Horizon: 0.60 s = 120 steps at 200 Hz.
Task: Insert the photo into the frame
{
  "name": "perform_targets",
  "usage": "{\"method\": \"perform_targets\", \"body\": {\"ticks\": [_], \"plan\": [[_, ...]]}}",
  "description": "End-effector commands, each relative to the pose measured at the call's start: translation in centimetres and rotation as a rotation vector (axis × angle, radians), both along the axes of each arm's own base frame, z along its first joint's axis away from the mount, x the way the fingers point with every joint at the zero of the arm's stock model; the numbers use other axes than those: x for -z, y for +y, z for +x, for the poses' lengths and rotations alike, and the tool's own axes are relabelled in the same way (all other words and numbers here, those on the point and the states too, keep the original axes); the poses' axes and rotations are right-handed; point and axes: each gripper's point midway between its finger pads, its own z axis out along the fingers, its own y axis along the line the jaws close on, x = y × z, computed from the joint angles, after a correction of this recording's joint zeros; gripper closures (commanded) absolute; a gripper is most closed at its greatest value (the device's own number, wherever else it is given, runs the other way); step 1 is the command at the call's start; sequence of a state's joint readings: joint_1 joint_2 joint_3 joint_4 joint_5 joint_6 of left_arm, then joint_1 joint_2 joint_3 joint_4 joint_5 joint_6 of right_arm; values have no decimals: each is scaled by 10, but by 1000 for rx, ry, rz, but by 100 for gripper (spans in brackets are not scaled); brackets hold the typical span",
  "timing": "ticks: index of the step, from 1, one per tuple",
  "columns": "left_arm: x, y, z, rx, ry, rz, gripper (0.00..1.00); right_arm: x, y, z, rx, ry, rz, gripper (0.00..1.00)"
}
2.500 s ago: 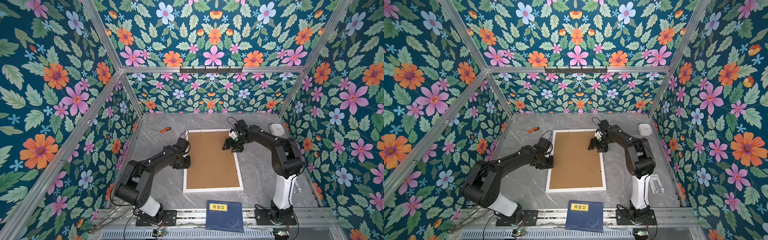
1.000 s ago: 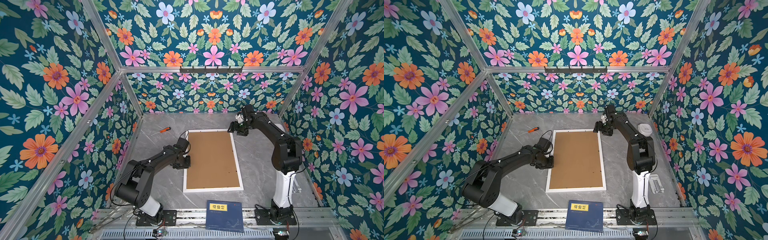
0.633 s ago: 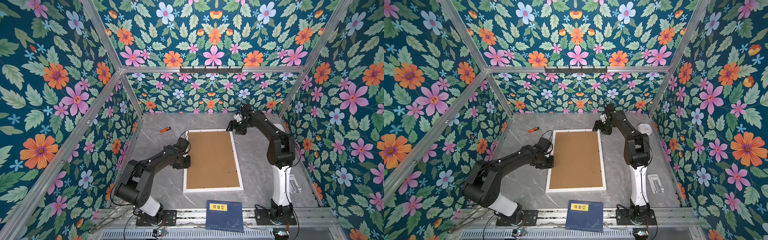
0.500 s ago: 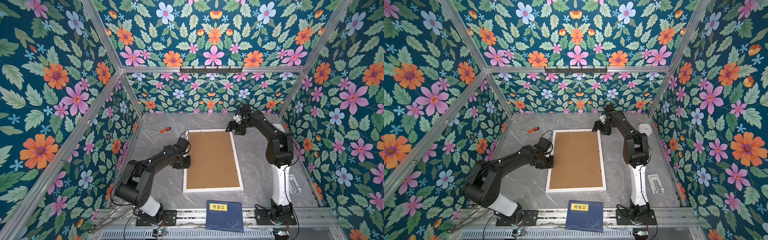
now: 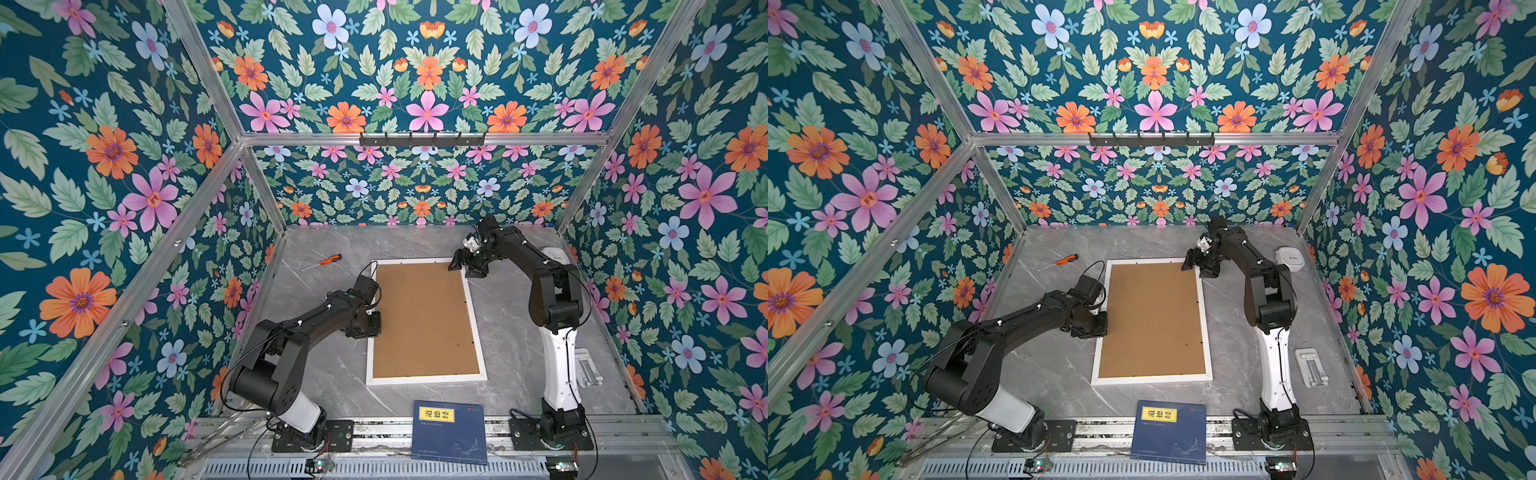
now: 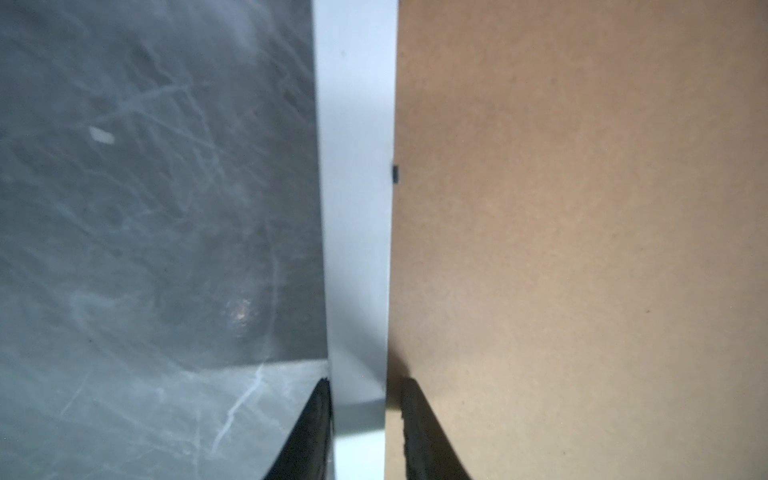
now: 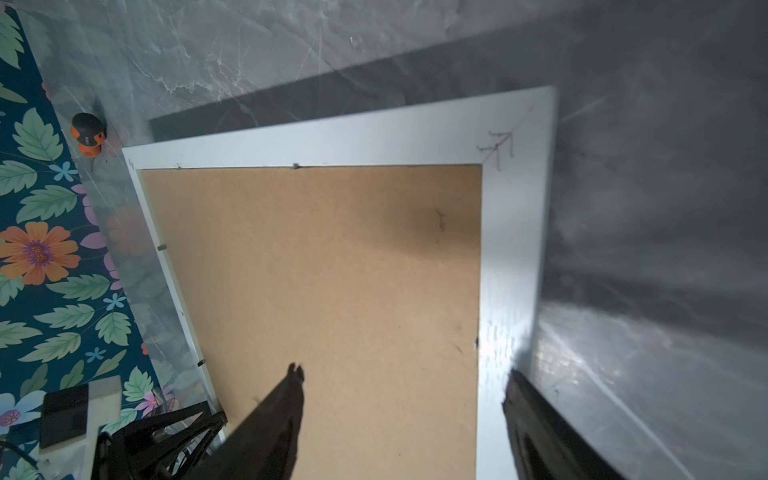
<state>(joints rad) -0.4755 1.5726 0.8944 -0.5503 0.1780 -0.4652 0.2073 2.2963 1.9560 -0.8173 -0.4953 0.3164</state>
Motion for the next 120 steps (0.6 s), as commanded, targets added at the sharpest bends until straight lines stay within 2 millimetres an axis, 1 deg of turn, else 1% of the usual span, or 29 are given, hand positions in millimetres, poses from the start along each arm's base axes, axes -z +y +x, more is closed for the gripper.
{"method": "perform_targets", "body": {"ticks": [1,48,76,120], "plan": [[6,-5,-10,17,45,-18,70,2,6,1,-2,7,27,24],[6,-6,-11,19,47,-20,70,6,7,3,-4,16,28,24],[7,-6,-11,19,46,-18,70,10,8,0,-10,27,29,24],[7,-7,-11,19,46,-21,70,16,14,-1,-28,36,34,24]]}}
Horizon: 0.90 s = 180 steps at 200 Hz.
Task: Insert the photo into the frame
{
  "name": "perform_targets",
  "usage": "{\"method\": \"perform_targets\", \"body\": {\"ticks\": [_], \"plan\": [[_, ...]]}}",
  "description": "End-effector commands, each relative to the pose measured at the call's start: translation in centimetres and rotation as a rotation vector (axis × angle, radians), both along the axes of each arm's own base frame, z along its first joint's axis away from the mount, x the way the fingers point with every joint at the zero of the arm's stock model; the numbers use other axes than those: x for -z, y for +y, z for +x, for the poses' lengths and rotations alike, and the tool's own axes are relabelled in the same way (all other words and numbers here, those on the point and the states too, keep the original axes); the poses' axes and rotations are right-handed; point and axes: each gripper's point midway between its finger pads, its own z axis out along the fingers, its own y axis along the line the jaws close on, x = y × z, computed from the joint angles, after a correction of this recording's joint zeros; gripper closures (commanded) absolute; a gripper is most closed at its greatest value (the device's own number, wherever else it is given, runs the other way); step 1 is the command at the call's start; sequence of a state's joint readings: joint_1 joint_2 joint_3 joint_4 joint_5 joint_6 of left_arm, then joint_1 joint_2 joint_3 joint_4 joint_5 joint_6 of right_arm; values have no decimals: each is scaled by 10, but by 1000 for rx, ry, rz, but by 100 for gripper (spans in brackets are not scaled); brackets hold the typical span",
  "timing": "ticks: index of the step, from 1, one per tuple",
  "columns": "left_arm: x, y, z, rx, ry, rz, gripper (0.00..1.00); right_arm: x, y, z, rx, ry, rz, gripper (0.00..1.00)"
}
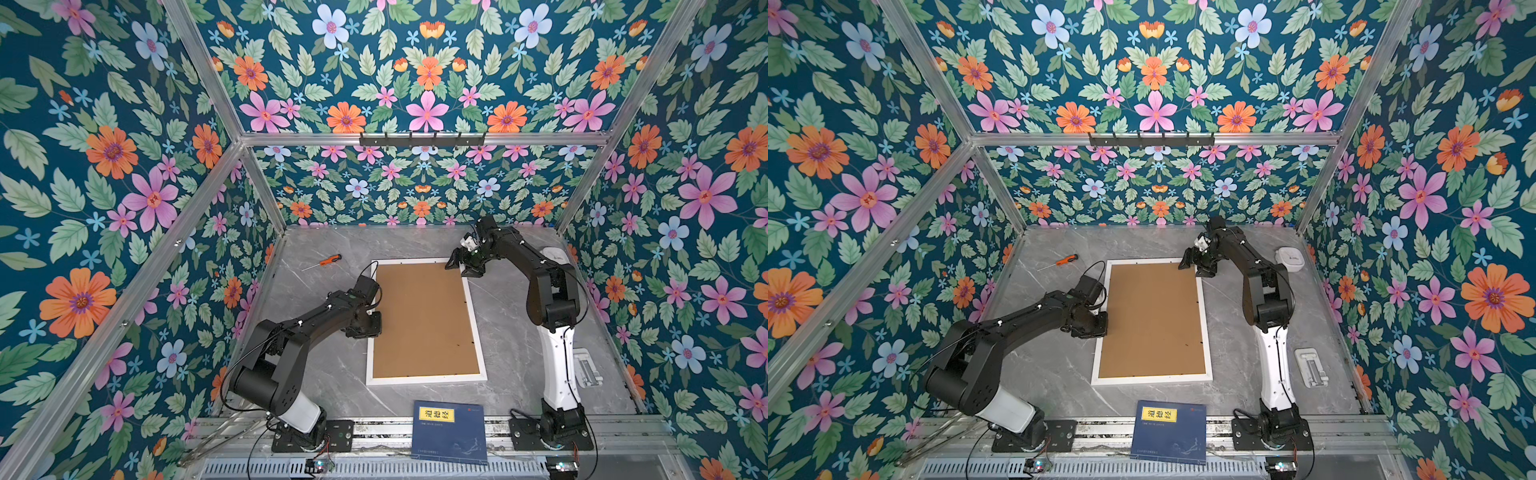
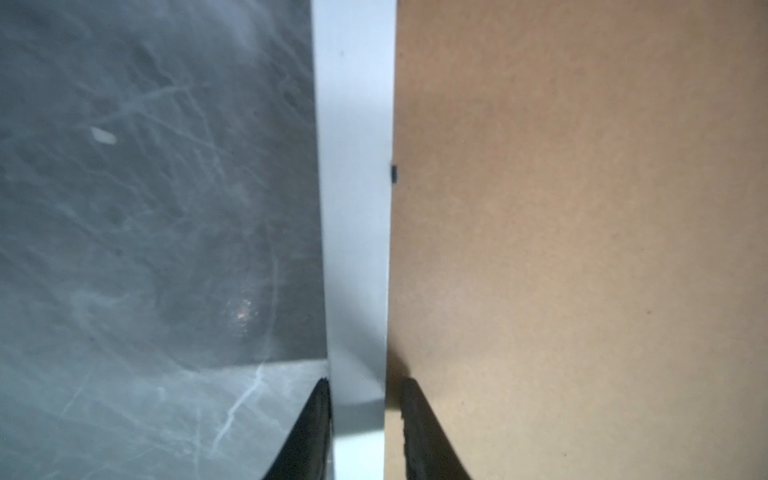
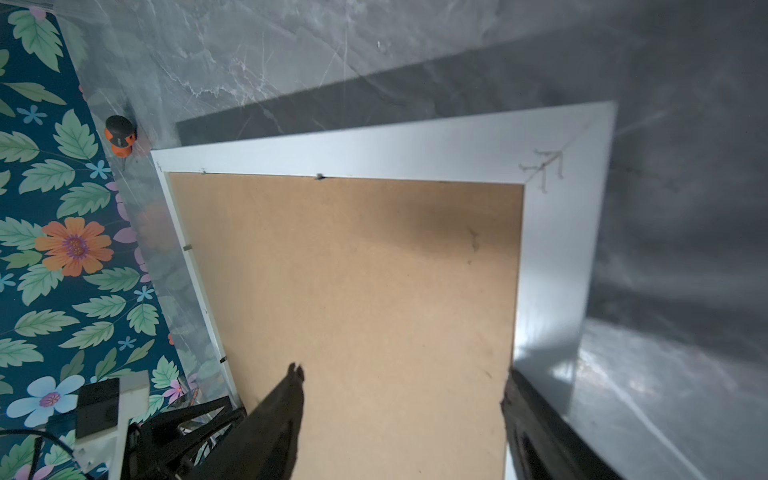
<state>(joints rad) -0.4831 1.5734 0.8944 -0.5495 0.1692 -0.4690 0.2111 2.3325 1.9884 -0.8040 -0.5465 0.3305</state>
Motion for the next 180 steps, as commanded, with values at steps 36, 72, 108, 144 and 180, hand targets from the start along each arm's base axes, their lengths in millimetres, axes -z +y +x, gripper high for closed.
{"method": "perform_targets", "body": {"ticks": [36,72,108,144,180], "plan": [[7,-7,-10,17,51,-28,70,19,7,-10,-27,37,-23,24],[7,-7,-11,20,52,-26,70,17,10,-12,-35,28,-46,24],[8,-10,-10,9,54,-44,70,-20,6,-9,-26,-54,-67,24],[8,-18,-9,-13,57,-94,70,-58,-2,-21,4,-138,-69,24],[1,-29,-4,-21,56,-150,70,-69,-15,-52,34,-157,-104,25]]}}
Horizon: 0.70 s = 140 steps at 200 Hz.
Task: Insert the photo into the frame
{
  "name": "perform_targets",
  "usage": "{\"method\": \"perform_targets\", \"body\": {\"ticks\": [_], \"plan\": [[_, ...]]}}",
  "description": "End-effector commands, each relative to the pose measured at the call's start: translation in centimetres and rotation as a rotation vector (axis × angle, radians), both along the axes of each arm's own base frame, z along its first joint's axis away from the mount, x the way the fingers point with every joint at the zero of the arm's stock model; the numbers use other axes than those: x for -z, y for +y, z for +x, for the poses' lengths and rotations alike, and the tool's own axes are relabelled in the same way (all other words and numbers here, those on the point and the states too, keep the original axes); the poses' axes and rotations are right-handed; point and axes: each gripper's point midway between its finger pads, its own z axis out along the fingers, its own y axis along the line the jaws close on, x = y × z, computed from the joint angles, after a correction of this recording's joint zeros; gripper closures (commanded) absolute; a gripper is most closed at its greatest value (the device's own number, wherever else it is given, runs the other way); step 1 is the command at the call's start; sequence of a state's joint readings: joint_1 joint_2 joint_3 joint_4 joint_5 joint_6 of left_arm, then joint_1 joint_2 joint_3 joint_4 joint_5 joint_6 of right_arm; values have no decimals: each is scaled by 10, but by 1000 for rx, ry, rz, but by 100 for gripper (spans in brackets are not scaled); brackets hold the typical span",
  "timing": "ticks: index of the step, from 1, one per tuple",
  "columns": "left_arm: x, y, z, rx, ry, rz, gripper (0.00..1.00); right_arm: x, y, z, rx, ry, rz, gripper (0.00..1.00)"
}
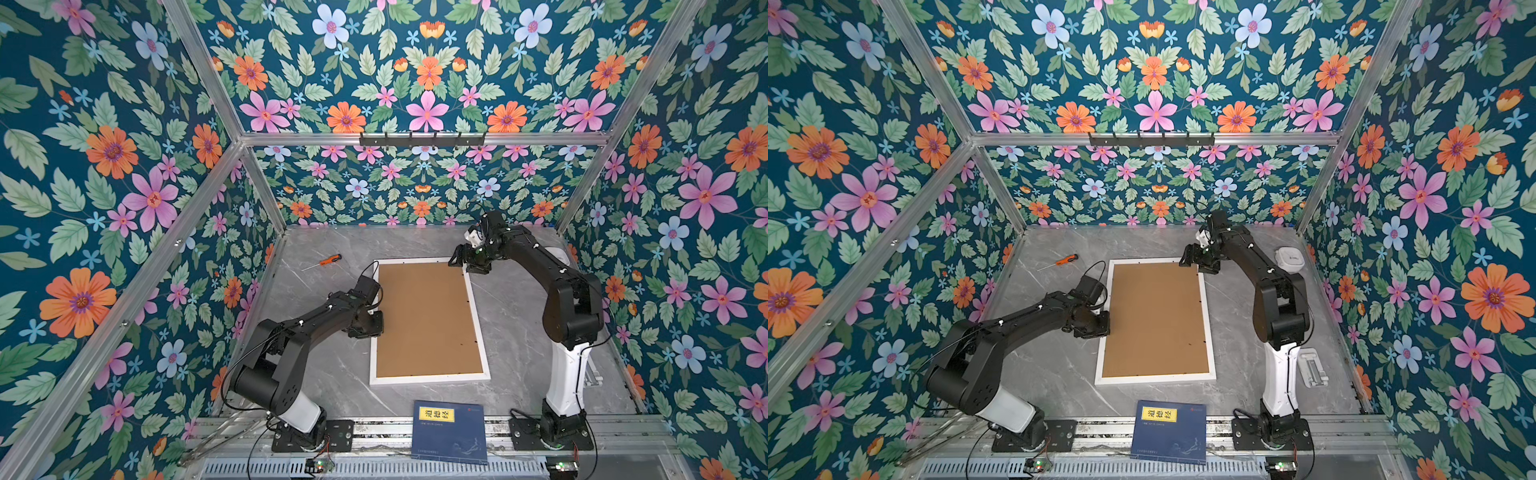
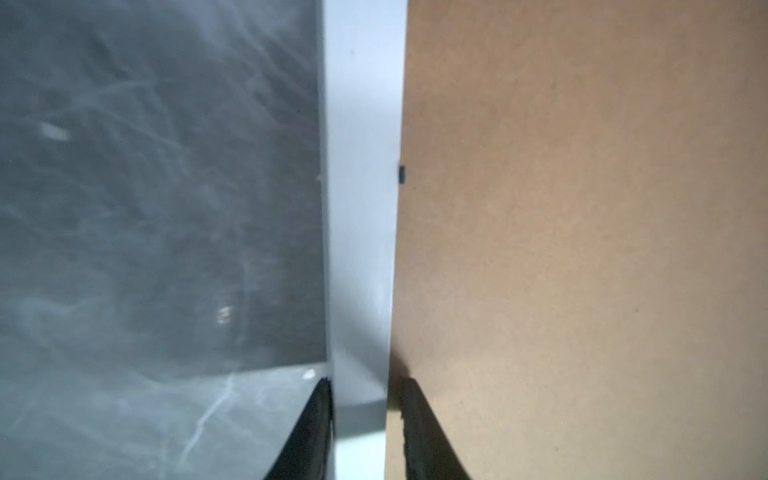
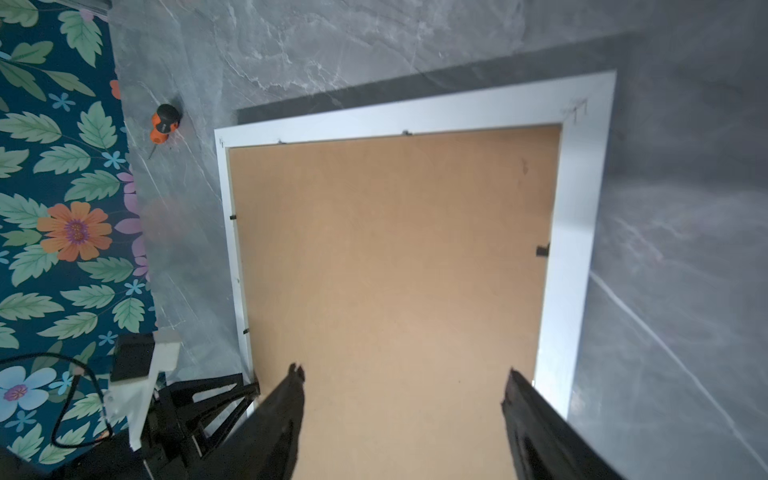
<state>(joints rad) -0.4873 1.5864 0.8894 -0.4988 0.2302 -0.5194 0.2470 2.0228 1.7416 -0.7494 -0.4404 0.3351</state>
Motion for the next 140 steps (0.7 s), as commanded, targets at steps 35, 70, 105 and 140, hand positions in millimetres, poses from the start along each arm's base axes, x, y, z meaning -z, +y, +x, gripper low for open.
{"method": "perform_targets", "body": {"ticks": [35,70,105,140], "plan": [[-3,-12,1,11,41,-35,71,-6,-20,-61,36,-38,-136,24],[-3,-7,4,28,45,9,71,4,-24,-116,19,-42,-229,24],[-2,-5,6,40,55,36,72,21,-31,-153,26,-12,-274,24],[0,-5,6,42,55,40,72,32,-38,-167,47,25,-280,24]]}}
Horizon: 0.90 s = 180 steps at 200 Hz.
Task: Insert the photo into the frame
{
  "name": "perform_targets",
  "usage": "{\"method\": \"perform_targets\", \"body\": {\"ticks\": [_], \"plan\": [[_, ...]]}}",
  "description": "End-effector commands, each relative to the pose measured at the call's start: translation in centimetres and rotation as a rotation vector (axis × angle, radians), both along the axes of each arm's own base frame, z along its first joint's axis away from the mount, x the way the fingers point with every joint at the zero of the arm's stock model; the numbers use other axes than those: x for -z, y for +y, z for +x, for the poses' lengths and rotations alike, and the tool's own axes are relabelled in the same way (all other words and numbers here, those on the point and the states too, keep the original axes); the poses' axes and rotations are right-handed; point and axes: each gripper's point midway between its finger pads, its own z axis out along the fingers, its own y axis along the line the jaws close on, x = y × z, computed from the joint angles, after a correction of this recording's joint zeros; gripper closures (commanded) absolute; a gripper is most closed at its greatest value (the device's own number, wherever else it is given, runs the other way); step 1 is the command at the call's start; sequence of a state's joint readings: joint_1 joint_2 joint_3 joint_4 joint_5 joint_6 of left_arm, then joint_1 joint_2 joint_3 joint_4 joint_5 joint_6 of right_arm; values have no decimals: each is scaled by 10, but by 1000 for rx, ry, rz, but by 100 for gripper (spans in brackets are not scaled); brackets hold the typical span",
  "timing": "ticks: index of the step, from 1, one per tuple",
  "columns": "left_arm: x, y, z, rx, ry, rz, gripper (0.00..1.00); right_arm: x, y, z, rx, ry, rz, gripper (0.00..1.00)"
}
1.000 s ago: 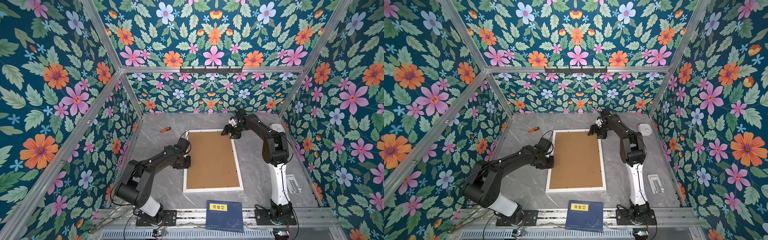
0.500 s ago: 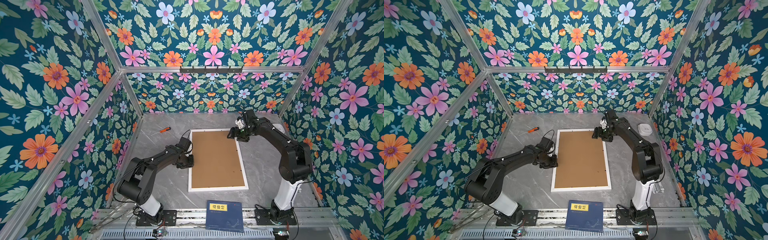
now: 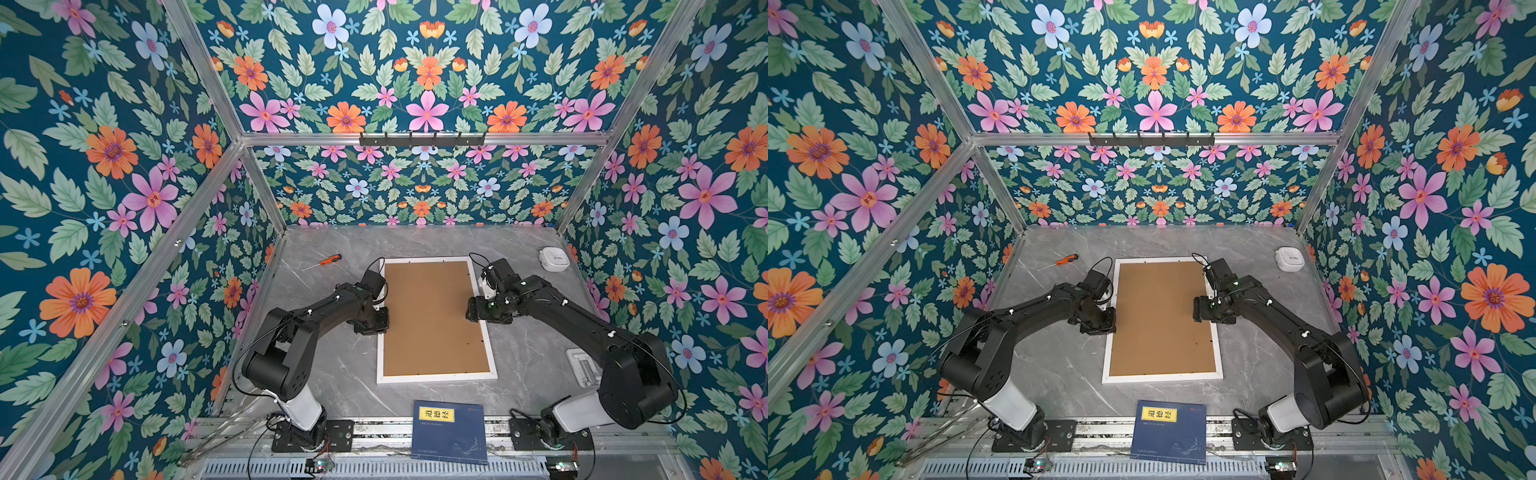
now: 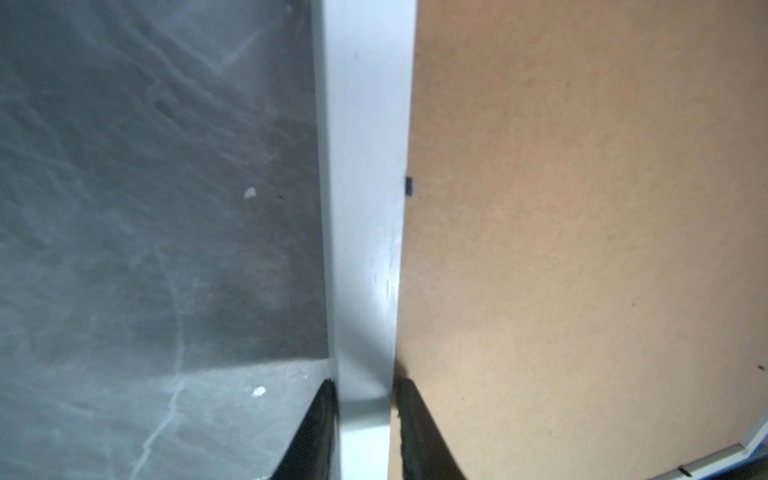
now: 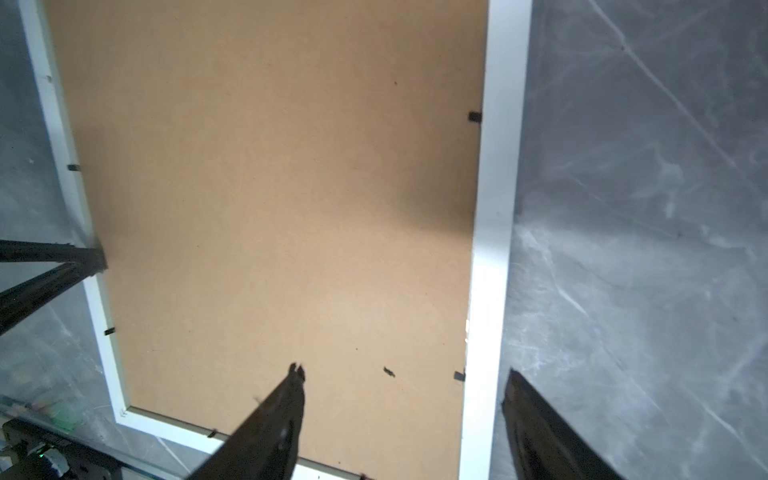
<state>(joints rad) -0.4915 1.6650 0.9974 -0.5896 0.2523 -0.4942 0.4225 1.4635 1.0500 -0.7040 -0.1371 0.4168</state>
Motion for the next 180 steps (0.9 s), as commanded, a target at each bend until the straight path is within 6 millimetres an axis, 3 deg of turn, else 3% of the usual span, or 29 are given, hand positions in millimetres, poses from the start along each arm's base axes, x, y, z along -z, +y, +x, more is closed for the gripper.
{"method": "perform_targets", "body": {"ticks": [1,46,74,125,149,180], "plan": [[2,4,0,9,-2,27,72,2,-3,-2,30,0,-9,24],[3,8,2,9,-5,52,73,8,8,-29,-16,40,15,24],[5,10,2,5,2,69,77,0,39,-49,-21,107,238,23],[10,1,-5,-64,17,-20,78,2,56,-83,94,151,335,22],[13,3,-4,-59,23,3,78,11,63,-96,69,168,314,22],[10,5,-1,-46,18,22,78,25,49,-110,0,135,135,23]]}}
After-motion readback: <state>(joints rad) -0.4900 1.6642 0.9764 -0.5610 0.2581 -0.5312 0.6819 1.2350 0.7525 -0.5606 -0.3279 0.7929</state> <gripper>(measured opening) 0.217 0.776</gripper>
